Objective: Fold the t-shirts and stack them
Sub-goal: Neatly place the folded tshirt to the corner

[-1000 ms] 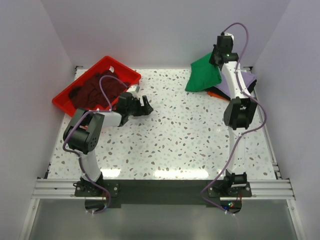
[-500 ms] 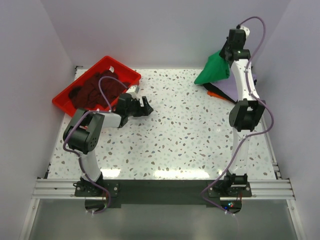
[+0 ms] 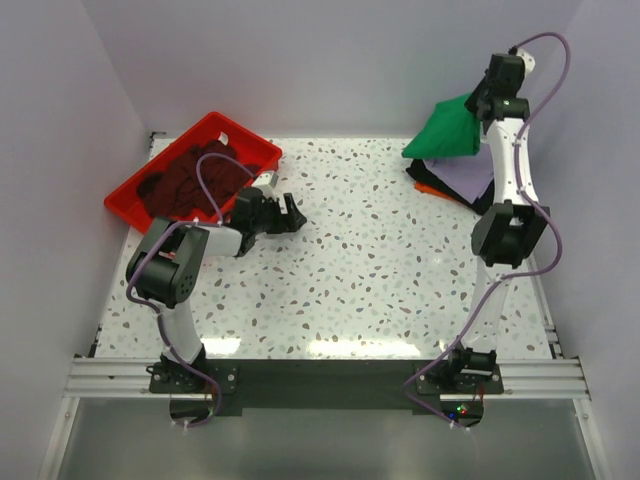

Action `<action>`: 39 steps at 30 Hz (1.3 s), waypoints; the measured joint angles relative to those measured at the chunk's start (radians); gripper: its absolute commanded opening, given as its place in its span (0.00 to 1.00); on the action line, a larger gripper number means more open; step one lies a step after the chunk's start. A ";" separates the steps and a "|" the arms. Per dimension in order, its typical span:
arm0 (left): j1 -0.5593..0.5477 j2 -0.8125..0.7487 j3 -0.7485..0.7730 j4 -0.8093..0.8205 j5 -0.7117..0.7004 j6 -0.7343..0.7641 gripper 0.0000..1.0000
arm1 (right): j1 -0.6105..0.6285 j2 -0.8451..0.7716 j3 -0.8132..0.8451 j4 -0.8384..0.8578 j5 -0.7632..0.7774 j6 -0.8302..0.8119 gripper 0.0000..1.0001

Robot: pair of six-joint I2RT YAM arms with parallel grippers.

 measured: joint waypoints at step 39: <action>0.000 -0.007 -0.029 0.036 0.026 -0.002 0.86 | -0.101 -0.103 -0.373 0.157 0.103 -0.011 0.04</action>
